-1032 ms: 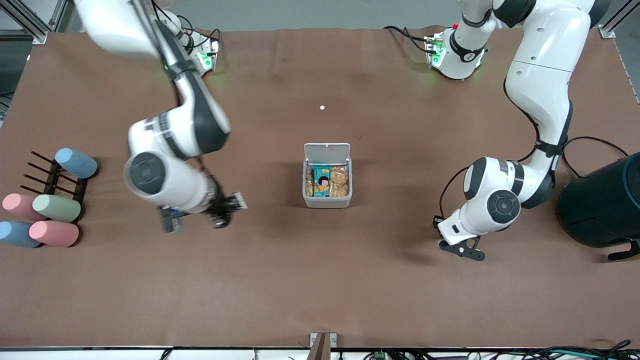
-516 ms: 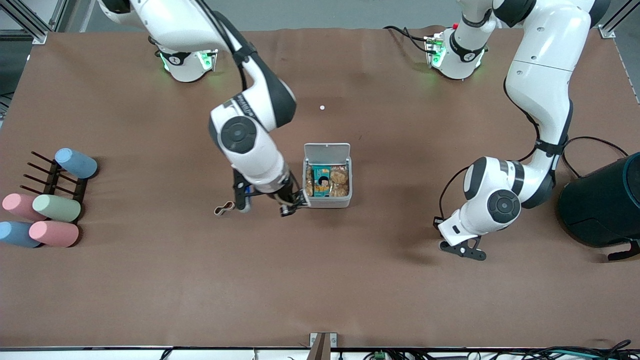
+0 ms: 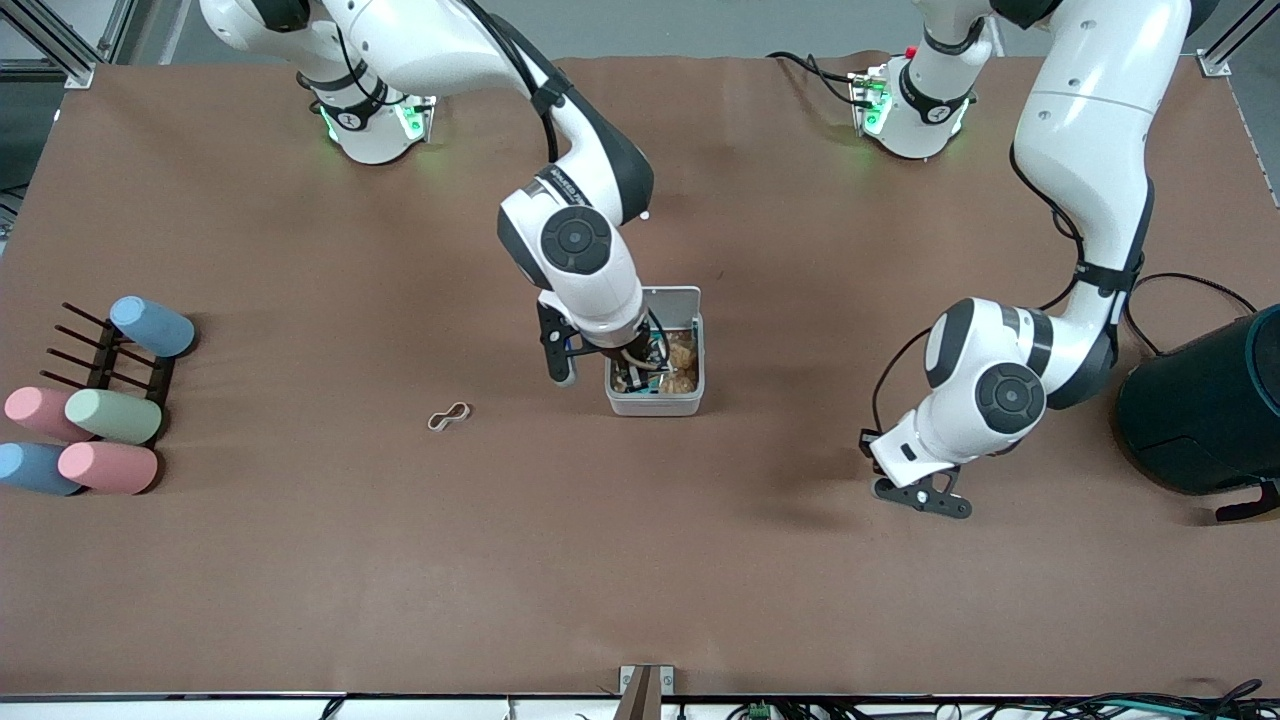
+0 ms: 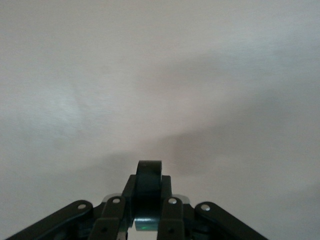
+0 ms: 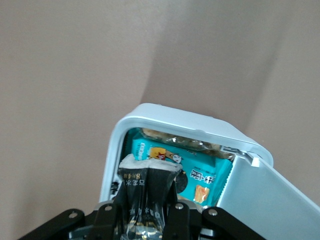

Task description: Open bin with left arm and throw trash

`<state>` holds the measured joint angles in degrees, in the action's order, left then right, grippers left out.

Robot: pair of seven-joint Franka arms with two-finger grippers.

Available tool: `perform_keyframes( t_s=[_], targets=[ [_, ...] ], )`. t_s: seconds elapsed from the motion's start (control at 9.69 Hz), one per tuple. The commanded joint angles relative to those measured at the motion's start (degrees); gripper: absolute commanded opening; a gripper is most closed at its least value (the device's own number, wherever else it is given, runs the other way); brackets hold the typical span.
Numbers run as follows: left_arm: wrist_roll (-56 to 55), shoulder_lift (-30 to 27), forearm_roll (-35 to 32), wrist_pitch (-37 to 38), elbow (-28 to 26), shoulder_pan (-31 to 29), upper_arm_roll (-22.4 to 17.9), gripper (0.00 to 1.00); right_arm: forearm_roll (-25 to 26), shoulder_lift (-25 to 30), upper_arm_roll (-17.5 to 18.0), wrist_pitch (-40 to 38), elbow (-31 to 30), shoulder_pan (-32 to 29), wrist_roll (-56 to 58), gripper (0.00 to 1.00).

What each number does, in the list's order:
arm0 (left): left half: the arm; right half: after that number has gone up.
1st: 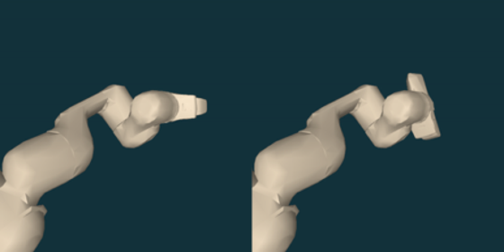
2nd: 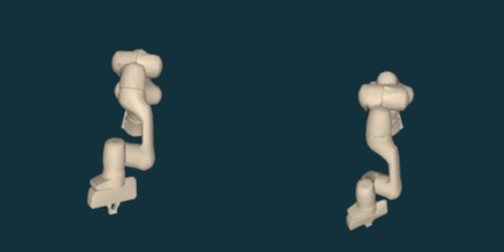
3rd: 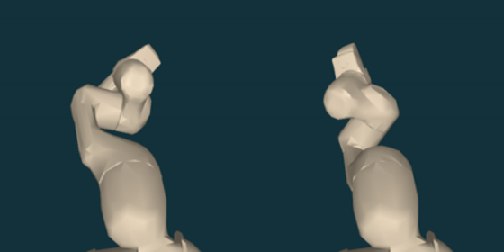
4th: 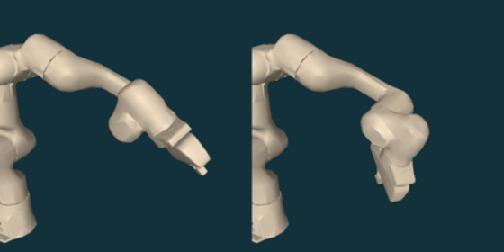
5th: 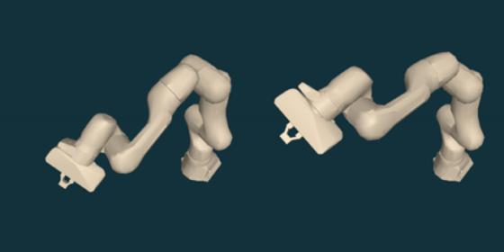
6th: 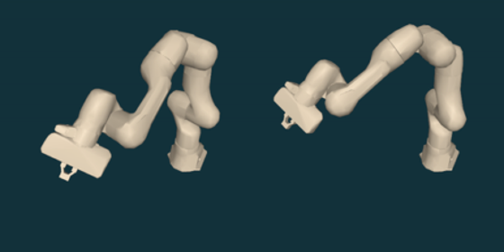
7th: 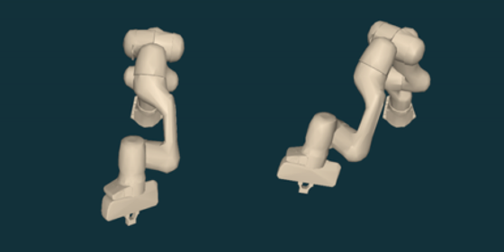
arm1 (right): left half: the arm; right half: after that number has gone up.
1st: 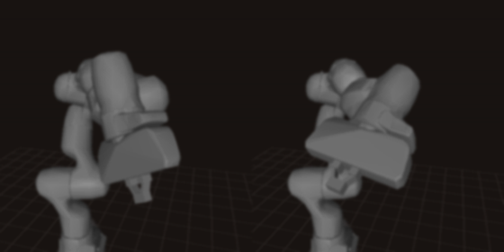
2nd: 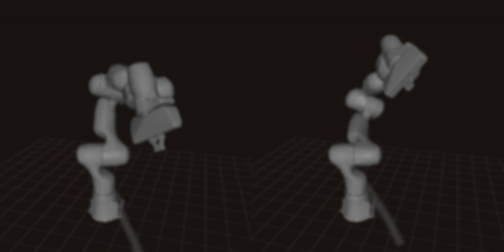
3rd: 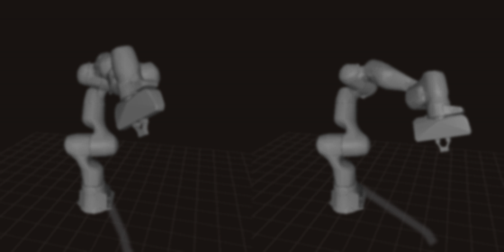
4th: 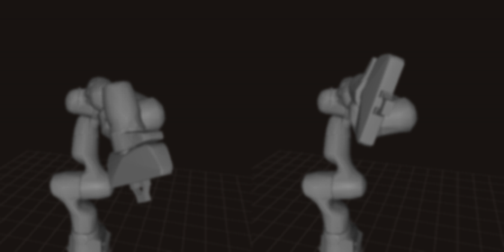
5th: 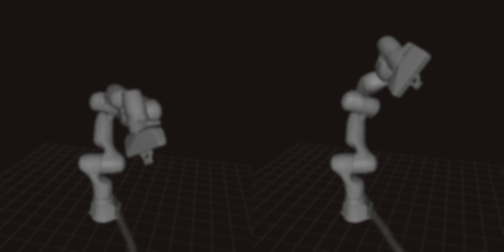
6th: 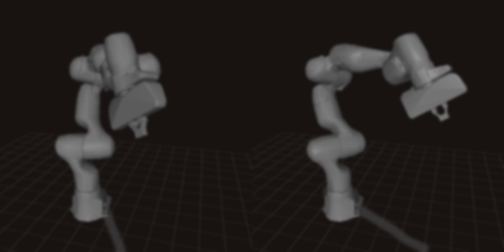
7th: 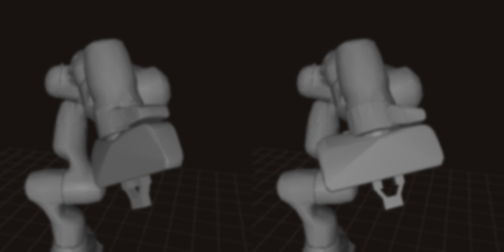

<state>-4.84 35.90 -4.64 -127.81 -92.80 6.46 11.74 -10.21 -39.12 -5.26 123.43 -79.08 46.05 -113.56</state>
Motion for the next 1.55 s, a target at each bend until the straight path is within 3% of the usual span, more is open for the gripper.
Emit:
perform_keyframes(
  t_s=[0.0, 0.21, 0.41, 0.72, 1.03, 1.24, 1.45],
  targets=[
    [-9.4, -2.3, 1.0, 3.8, 0.8, 0.4, 4.7, 0.0, -0.8, -1.0, -0.5, 0.1, 1.0, -0.5, -0.4, 0.26],
    [-16.5, -2.2, 0.9, 5.1, 3.4, 0.4, 9.2, 0.0, -0.6, -1.5, -0.5, 0.0, 0.9, -1.1, -0.1, 0.44],
    [-26.9, -2.0, 0.9, 5.2, 4.9, 0.9, 13.6, 0.0, -0.4, -1.2, -0.6, -0.3, 0.9, -1.1, -0.3, 0.69],
    [-37.4, -1.2, 5.3, 4.4, 5.6, 1.0, 17.2, 0.0, -0.8, -0.9, -0.6, -0.8, 1.0, -1.2, -0.3, 0.72],
    [-41.3, 0.0, 6.3, 1.2, 6.1, 3.7, 17.4, 0.0, -1.0, 2.3, -0.5, -6.9, 1.0, -4.6, 1.5, 0.7],
    [-41.7, 0.6, 6.2, 1.1, 6.0, 4.1, 17.4, 0.0, -4.3, 3.7, -0.8, -15.5, 0.9, -6.7, 10.5, 0.64],
    [-41.7, 1.0, 6.4, -0.2, 5.4, 5.8, 17.3, 0.03, -4.5, 3.5, -0.9, -18.0, -1.8, -12.3, 19.0, 0.63]
  ],
)
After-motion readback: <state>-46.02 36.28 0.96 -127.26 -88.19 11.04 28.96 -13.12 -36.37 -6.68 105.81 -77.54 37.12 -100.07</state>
